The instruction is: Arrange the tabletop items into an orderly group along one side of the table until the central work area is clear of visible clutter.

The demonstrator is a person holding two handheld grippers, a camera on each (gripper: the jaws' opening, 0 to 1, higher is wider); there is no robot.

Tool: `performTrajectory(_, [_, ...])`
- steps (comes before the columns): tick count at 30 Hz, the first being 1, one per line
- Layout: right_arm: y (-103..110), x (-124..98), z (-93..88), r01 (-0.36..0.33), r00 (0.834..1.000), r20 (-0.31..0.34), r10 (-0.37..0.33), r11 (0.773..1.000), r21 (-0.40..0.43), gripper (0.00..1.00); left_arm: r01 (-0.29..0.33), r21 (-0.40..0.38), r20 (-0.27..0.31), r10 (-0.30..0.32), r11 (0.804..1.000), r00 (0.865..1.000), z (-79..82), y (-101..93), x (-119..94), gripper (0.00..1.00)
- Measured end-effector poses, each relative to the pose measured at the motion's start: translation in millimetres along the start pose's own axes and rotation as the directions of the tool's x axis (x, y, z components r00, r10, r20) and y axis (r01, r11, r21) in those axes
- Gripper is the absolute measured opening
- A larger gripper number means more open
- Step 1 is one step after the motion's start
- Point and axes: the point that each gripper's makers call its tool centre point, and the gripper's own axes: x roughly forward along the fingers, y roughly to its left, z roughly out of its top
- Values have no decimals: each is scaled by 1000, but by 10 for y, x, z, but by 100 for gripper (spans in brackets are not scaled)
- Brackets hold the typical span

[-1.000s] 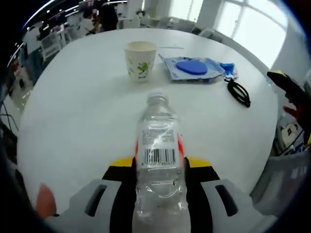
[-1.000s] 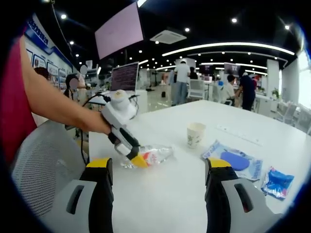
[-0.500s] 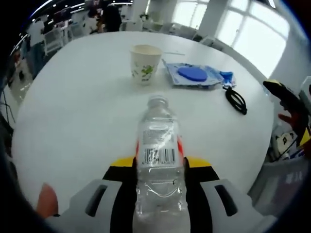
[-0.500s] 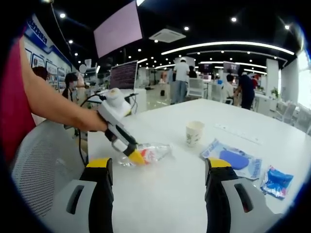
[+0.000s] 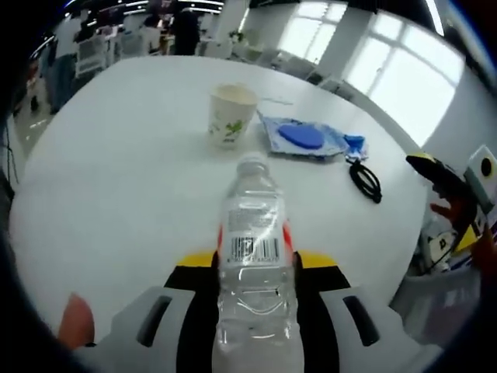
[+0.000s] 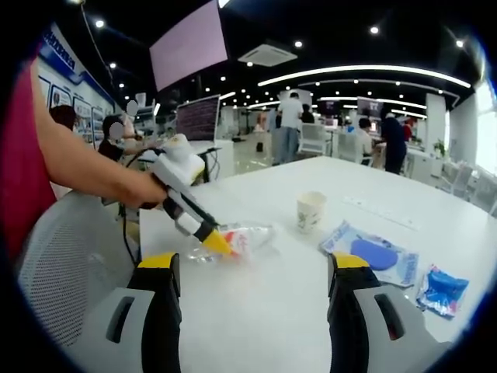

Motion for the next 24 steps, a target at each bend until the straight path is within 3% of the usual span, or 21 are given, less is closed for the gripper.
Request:
performTrajectory(6, [-44,-17,43,8,1000,14,-8,1000,11,77,51,-20,49,-50,999,998,130,-142,-89,35])
performTrajectory(14, [-107,-28,174,25,999,28,-25,1000,-7,76,128,16,146,-129,992,981,397,-405,-302,35])
performTrajectory(17, [-143,-60,249,29,999,36,-28,1000,-6,76,162,26,182,-164,986,970,496,-517,-407,35])
performTrajectory(19, [-180,-107,393,26,996,88,-29,999,32,75,179,33,200,-182,983,963,542,-575,-461,35])
performTrajectory(22, [-257,-203,609,26,990,138,-35,998,63,74,228,44,249,-232,973,940,666,-717,-576,35])
performTrajectory(23, [-273,-226,668,24,988,149,-34,998,65,74,254,60,277,-260,965,925,725,-786,-626,35])
performTrajectory(24, [-291,-253,745,19,985,168,-31,997,72,72,259,61,284,-266,964,921,741,-804,-645,35])
